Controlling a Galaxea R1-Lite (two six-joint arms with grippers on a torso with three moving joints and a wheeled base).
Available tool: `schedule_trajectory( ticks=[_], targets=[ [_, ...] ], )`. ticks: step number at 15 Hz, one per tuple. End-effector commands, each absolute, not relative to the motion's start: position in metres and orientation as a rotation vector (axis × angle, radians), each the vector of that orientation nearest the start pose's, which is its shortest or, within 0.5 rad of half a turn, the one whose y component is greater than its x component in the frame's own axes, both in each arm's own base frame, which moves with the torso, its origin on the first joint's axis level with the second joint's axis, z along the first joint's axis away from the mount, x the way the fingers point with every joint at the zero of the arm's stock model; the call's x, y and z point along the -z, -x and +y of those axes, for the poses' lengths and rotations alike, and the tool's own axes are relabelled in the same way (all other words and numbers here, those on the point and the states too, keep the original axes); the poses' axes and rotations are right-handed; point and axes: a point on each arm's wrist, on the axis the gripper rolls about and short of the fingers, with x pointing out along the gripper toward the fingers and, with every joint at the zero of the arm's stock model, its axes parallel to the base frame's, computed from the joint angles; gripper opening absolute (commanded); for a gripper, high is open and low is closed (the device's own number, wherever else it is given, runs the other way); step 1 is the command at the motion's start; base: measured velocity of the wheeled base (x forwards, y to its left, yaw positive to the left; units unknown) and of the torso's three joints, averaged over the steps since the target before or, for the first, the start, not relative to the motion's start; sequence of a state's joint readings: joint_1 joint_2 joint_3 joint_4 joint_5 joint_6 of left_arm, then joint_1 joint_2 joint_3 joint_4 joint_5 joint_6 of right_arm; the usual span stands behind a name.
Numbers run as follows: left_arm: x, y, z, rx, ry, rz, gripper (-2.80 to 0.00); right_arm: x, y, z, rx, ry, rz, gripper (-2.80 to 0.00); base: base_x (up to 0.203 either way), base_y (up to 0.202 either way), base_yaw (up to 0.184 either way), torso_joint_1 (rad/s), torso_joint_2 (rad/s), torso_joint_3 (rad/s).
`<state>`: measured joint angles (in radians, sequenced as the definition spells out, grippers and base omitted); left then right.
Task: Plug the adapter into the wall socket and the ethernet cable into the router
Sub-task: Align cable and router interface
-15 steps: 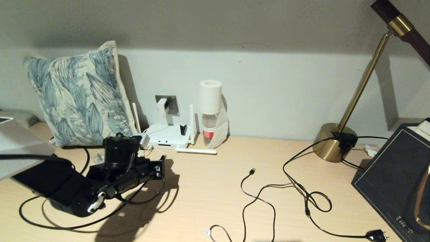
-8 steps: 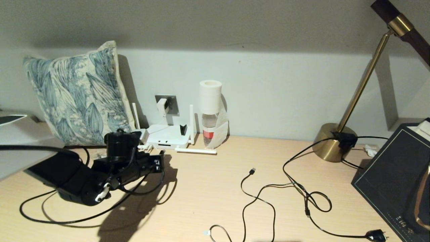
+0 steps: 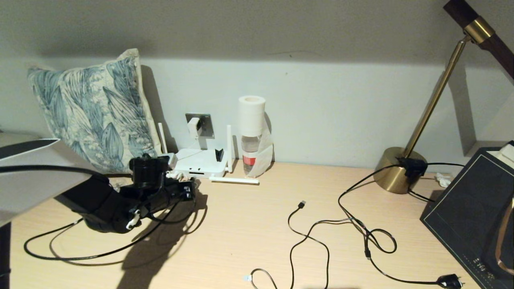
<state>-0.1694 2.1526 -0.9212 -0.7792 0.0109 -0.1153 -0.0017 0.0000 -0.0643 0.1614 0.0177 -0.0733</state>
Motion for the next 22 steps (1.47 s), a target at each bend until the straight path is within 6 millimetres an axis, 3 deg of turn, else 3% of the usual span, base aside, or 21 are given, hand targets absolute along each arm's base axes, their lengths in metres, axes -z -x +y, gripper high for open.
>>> schedule_trajectory(
  ticks=[1,6,22],
  targets=[
    [-0.057,-0.392,-0.063,0.120,0.075,0.461,-2.80,-0.077,0.028,0.000,-0.021,0.073,0.099,-2.80,0.000,0.000,0.000,0.000,0.00,0.000],
    [-0.053,-0.402,-0.060,0.110,0.079,0.453,-2.80,-0.077,0.028,0.000,-0.020,0.073,0.098,-2.80,0.000,0.000,0.000,0.000,0.00,0.000],
    [-0.054,-0.401,-0.054,0.095,0.079,0.455,-2.80,-0.077,0.028,0.000,-0.021,0.073,0.099,-2.80,0.000,0.000,0.000,0.000,0.00,0.000]
  ],
)
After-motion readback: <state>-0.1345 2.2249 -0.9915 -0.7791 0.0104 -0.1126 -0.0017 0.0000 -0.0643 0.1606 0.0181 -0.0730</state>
